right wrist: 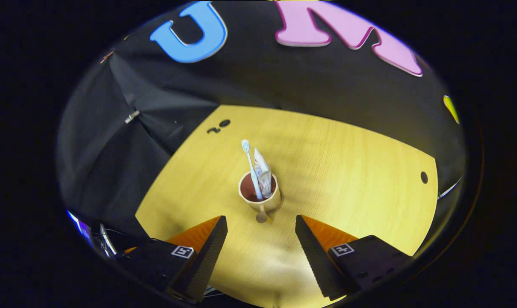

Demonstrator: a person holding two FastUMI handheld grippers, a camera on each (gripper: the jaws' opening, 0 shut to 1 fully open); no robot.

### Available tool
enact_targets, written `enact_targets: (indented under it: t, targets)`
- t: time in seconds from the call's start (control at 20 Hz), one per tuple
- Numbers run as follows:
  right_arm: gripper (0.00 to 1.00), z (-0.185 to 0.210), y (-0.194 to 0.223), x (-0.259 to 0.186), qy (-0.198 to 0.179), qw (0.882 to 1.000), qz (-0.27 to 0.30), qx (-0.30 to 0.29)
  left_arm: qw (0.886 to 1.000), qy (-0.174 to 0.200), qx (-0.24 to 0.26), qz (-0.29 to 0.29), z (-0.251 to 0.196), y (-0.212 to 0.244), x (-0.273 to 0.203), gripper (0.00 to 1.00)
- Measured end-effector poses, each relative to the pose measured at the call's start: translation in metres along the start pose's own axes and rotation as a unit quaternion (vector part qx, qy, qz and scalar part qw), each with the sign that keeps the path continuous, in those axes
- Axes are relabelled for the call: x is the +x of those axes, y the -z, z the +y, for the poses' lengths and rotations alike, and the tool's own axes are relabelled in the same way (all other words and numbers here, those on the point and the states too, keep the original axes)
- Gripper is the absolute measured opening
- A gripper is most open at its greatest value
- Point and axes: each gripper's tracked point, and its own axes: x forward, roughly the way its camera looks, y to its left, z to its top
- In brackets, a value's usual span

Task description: Put the toothbrush and toothpaste on the desktop into the cup, then pick up the cup and place it on the coaster on the desktop.

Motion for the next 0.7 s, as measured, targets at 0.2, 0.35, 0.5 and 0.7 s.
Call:
enact_targets:
  t: [0.2,0.35,0.5,0.7]
  targets:
    - [0.98,-0.013,-0.010,-0.080,0.037,0.994,-0.103,-0.006,0.999,0.014,0.037,-0.036,-0.013,-0.045,-0.015,0.98]
    - [0.98,-0.028,-0.010,-0.142,0.080,0.979,-0.185,-0.002,0.997,0.018,0.041,-0.058,-0.025,-0.076,-0.025,0.98]
    - [0.98,-0.042,-0.001,-0.189,0.118,0.961,-0.250,0.014,0.995,0.037,0.049,-0.080,-0.045,-0.099,-0.034,0.98]
    - [0.98,-0.055,0.013,-0.241,0.138,0.935,-0.320,0.061,0.989,0.075,0.042,-0.120,-0.080,-0.115,-0.053,0.97]
